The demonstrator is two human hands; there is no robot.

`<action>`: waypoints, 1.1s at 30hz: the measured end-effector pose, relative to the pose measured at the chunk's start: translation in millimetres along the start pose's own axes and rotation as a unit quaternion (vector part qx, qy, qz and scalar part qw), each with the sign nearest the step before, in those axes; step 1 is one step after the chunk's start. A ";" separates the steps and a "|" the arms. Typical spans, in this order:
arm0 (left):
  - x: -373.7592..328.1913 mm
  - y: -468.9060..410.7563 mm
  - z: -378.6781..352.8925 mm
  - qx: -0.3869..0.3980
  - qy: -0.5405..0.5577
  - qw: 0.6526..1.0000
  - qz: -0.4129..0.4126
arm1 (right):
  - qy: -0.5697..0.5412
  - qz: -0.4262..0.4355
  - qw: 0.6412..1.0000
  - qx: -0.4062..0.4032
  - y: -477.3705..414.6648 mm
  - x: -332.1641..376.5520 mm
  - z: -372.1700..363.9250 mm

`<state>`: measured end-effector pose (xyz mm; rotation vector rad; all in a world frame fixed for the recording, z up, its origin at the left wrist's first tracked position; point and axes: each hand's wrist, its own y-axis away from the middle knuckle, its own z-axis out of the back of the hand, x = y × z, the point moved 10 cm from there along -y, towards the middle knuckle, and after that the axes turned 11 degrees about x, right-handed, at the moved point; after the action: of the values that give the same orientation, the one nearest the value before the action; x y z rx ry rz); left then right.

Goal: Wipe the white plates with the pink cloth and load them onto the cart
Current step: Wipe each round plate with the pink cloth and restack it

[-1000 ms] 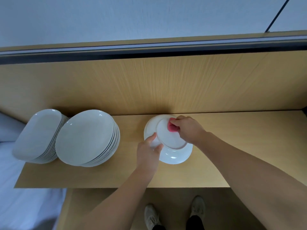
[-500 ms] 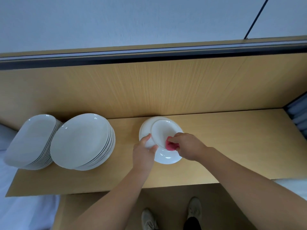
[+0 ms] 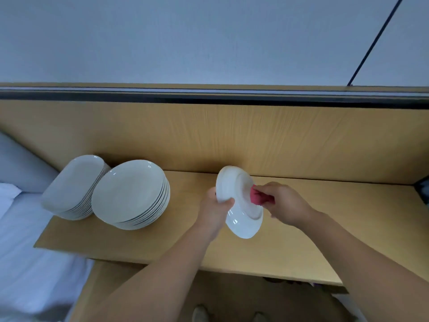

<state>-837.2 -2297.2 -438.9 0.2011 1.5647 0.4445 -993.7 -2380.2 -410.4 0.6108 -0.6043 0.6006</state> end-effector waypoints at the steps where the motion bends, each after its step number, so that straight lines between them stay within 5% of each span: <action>1: -5.8 3.5 -4.3 -0.004 -0.015 1.000 -0.005 | -0.013 0.008 1.000 -0.003 2.9 -0.2 5.5; 10: -65.1 55.5 0.9 -0.111 -0.220 0.968 -0.042 | -0.108 0.065 0.992 0.002 17.8 16.0 35.9; 20: -99.8 117.7 57.2 -0.231 -0.483 0.842 -0.069 | -0.083 0.132 0.987 0.028 16.6 74.4 35.4; 33: -58.9 122.5 151.1 -0.231 -0.585 0.777 0.009 | -0.082 0.130 0.988 0.020 -9.1 124.2 14.9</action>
<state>-702.7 -2186.3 -334.5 0.0701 0.1956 0.5455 -909.6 -2355.5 -320.8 0.6276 -0.8363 0.8125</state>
